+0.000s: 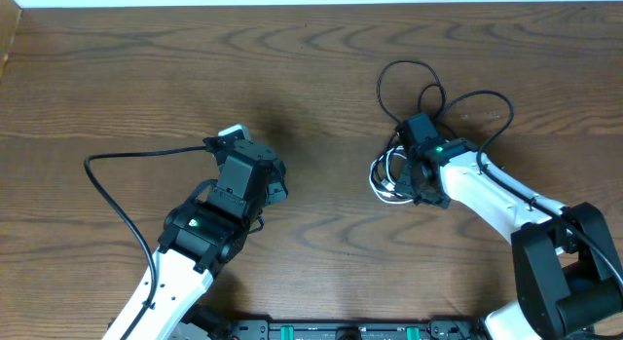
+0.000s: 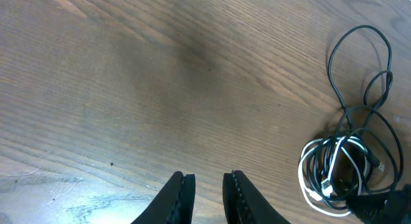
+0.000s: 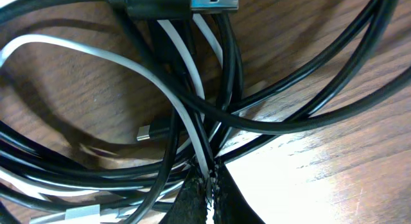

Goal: Untangle cables

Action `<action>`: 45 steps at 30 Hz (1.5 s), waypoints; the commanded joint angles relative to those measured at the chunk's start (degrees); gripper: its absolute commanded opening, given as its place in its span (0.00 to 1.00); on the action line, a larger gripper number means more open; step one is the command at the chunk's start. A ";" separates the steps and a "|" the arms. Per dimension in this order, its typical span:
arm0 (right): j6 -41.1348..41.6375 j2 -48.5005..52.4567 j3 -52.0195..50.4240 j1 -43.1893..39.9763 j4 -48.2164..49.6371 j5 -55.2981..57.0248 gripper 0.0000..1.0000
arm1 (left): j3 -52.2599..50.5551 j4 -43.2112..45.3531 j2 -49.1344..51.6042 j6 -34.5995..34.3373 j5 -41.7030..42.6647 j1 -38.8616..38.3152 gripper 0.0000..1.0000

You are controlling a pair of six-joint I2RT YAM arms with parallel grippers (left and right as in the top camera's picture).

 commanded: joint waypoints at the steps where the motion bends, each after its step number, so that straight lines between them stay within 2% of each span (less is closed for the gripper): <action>1: -5.01 -3.80 2.80 -0.24 -1.90 -1.84 0.01 | 0.90 -0.22 0.11 0.07 -1.11 0.24 0.23; 6: -9.22 -14.64 8.22 0.22 -6.99 -2.08 0.01 | 0.90 -0.20 0.11 0.04 -1.11 0.22 0.24; 10: -10.05 -21.64 8.31 1.86 -5.84 -6.69 0.01 | 0.90 -0.17 0.11 -0.17 -1.11 0.22 0.28; 13: -14.73 -22.80 8.28 3.06 -3.34 -14.14 0.01 | 0.90 -0.17 0.13 -0.20 -0.79 0.22 0.28; 15: -19.30 -22.25 8.26 4.35 -1.75 -14.45 0.01 | 0.90 -0.13 0.11 -0.20 -0.02 0.22 0.29; 19: -16.79 -20.92 8.17 4.46 -3.82 -2.10 0.24 | 0.90 -0.17 0.13 -0.20 0.66 0.24 0.29; 24: -14.16 -17.57 8.13 3.76 -6.51 4.28 0.27 | 0.90 0.24 0.46 -6.78 4.37 0.22 0.32; 27: -11.15 -16.06 8.13 2.60 -7.48 6.54 0.34 | 0.90 3.26 1.51 -6.80 11.50 -0.28 0.36; 30: -9.53 -16.76 8.15 -1.38 -7.82 6.75 0.40 | 0.90 8.00 4.22 -2.89 15.91 -2.82 0.49; 34: -9.57 -19.12 8.15 -11.32 -11.61 6.14 0.41 | 0.90 15.37 10.25 5.46 16.11 -9.57 0.52; 40: -12.20 -20.41 8.15 -23.67 -18.60 3.63 0.40 | 0.90 27.71 19.61 19.50 16.02 -19.32 0.64; 45: -12.17 -20.44 8.15 -27.67 -20.72 3.41 0.38 | 1.73 32.85 27.71 23.26 9.44 -25.05 0.73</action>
